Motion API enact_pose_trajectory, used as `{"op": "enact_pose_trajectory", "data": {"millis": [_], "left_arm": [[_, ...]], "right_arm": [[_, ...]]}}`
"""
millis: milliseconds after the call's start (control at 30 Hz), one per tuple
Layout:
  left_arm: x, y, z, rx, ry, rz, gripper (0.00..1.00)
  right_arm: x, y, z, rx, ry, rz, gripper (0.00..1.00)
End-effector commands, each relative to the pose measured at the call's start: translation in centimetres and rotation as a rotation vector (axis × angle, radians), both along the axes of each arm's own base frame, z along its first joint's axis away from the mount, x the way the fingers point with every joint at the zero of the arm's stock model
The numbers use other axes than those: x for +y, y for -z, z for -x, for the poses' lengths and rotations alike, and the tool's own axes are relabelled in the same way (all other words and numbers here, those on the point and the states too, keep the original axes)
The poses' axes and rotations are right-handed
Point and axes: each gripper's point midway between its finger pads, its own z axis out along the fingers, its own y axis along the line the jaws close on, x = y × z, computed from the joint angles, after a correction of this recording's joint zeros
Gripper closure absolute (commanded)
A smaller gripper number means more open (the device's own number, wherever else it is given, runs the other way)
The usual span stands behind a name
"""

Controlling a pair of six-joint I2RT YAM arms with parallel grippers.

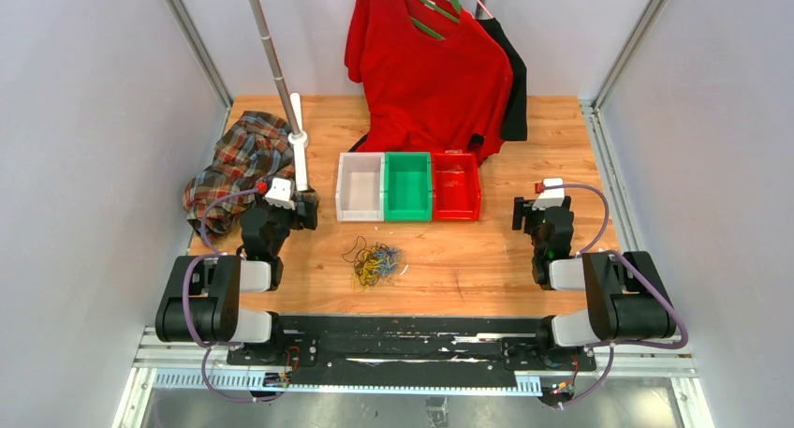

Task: Untangle the cables

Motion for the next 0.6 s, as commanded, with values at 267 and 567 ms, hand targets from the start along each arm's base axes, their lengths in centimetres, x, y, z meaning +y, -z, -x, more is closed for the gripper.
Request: {"op": "enact_pose_trajectory", "data": {"millis": [267,567], "left_arm": [[0.2,-1.2,-0.5,-0.050,-0.006,-0.005,0.02],[0.0,-4.4,-0.7,0.171,0.045,-0.061,0.02]], "right_arm": [[-0.6,-0.9,-0.7,-0.025,0.018,-0.001,0.23],[-2.3,-6.1,-0.2,0.110,0.229,-0.134,0.22]]}}
